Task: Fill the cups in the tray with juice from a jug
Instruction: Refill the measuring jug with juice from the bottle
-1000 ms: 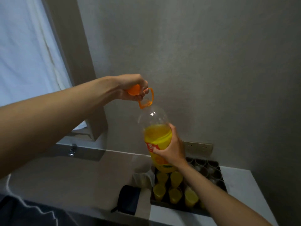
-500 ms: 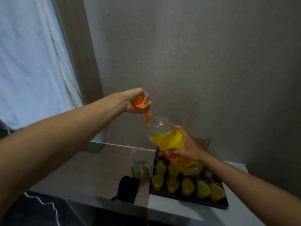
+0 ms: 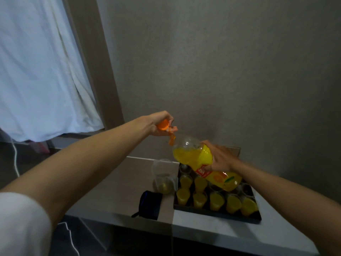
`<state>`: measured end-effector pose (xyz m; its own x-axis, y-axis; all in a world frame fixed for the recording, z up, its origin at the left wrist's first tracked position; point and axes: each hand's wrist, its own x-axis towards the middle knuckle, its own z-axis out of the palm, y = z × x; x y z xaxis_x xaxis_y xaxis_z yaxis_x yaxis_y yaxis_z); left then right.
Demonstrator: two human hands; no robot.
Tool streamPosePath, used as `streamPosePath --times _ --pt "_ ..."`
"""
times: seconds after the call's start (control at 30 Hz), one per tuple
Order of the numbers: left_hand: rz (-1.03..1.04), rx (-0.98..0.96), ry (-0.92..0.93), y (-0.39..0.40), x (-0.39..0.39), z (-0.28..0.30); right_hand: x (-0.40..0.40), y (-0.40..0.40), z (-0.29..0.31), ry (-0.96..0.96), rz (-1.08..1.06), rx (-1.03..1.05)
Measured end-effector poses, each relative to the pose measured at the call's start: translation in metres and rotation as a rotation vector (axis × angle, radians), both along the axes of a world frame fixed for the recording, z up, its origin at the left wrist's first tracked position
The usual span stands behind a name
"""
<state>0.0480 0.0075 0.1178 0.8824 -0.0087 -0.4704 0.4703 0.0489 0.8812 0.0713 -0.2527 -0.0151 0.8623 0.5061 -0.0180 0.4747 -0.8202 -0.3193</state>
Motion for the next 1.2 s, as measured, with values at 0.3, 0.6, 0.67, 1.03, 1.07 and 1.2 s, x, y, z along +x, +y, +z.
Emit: streamPosePath --times 0.3,0.6,0.67,1.03,1.07,1.2 --pt "-0.067 0.022 0.006 0.001 0.022 -0.036 0.013 0.0 -0.005 -0.091 0.002 -0.211" --pt "-0.107 0.016 0.044 0.009 0.033 -0.06 0.023 0.005 -0.012 -0.138 0.06 -0.291" --pt "-0.083 0.017 0.055 0.013 0.038 -0.066 0.025 0.007 -0.012 -0.152 0.07 -0.311" --pt "-0.065 0.029 0.065 0.021 0.047 -0.091 0.03 0.019 -0.017 -0.172 0.115 -0.378" --pt "-0.063 0.037 0.068 0.023 0.047 -0.094 0.031 0.02 -0.017 -0.175 0.119 -0.385" --pt "-0.057 0.034 0.059 0.027 0.048 -0.102 0.032 0.024 -0.018 -0.178 0.123 -0.412"
